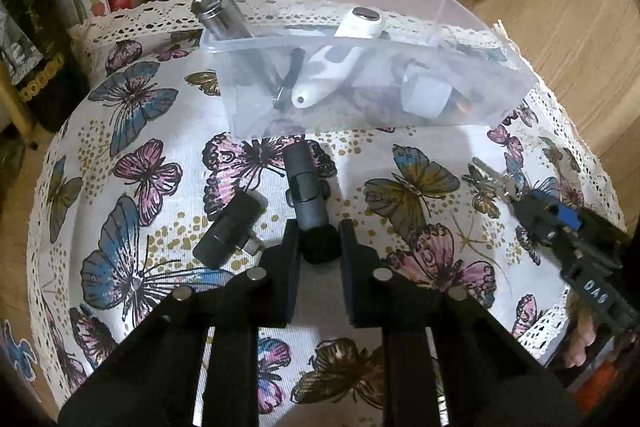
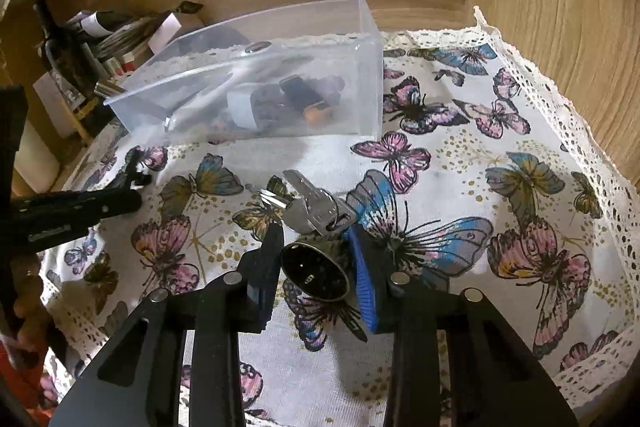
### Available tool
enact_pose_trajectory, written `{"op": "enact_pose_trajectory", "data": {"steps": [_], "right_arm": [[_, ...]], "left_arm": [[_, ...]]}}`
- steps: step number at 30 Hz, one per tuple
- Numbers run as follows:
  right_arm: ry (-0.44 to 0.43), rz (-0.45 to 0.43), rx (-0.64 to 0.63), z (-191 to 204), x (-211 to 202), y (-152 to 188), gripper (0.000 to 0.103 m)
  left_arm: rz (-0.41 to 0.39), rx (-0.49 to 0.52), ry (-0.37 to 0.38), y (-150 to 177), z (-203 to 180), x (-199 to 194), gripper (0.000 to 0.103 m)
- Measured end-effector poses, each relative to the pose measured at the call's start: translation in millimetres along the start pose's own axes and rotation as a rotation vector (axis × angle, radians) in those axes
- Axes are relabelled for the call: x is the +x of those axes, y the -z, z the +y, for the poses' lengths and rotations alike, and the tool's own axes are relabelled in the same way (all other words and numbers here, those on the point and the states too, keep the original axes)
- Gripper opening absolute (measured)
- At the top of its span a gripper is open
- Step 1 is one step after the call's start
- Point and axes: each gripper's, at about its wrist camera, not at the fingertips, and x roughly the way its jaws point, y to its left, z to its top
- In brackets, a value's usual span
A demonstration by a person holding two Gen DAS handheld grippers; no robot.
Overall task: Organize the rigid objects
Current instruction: 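Grasp the black cylinder with the left gripper while the right grasps the keys' black fob, then lift and carry the black cylinder and the keys over the clear box with both grippers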
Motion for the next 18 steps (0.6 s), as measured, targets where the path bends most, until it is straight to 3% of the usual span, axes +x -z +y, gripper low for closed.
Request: {"op": "enact_pose_trajectory", "data": {"steps": [13, 18], "right_arm": [[-0.075, -0.094, -0.039, 21.4, -7.9, -31.7, 0.031], [-0.093, -0.146, -0.092, 36.1, -10.5, -56.6, 0.031]], "left_arm": [[-0.142, 0.083, -0.004, -0.7, -16.1, -38.9, 0.017], [-0.194, 0.061, 0.026, -14.1, -15.8, -57.5, 0.017]]}}
